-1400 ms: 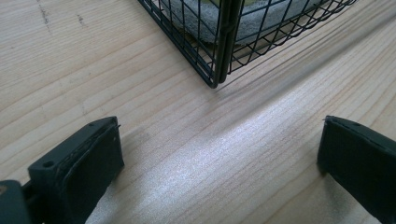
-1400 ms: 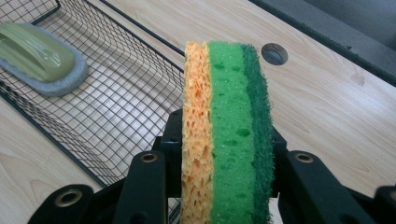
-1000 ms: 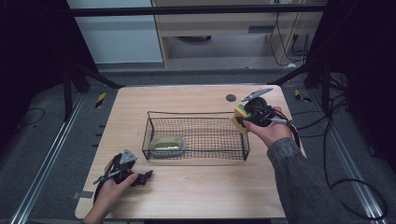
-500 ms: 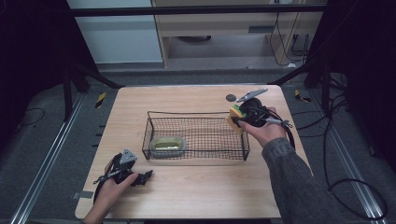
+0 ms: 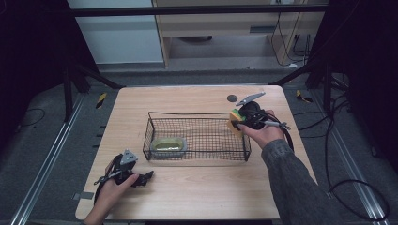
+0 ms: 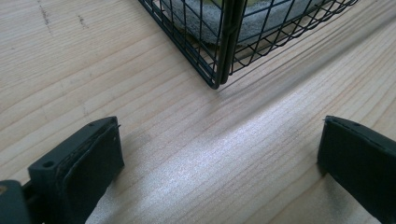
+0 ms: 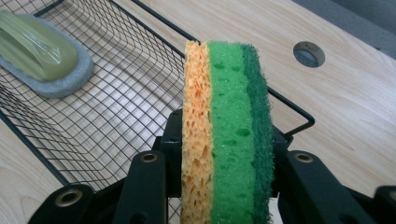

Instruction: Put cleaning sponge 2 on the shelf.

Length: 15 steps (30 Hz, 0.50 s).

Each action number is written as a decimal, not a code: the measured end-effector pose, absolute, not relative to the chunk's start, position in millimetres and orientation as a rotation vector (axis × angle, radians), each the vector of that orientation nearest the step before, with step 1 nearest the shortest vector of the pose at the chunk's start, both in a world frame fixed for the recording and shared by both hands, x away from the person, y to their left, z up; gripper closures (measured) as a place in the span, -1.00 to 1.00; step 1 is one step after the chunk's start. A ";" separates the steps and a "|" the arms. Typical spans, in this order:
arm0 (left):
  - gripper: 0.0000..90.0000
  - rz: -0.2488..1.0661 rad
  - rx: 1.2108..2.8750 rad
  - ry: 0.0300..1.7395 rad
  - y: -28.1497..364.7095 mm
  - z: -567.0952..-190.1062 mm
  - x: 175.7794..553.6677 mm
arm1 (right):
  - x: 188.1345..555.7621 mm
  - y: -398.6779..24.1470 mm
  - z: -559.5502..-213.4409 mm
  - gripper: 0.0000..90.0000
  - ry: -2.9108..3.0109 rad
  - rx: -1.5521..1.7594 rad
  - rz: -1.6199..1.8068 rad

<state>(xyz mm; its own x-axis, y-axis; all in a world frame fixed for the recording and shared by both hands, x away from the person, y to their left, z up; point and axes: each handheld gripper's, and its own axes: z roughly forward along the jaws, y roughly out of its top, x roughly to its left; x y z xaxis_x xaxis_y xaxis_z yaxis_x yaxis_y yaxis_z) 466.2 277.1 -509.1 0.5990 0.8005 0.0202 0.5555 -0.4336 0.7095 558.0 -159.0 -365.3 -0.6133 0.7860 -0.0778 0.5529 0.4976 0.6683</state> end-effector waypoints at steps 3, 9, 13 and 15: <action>-1.00 0.470 2.154 1.067 277.1 -509.1 466.2 | 561.3 -161.5 -370.8 0.43 2.384 1.114 0.867; -1.00 0.470 2.154 1.067 277.1 -509.1 466.2 | 564.8 -168.8 -380.4 0.43 2.389 1.135 0.858; -1.00 0.469 2.153 1.067 277.1 -509.1 466.2 | 566.9 -172.1 -386.0 0.43 2.393 1.148 0.858; -1.00 0.469 2.153 1.067 277.1 -509.1 466.2 | 567.7 -172.7 -388.7 0.43 2.395 1.155 0.857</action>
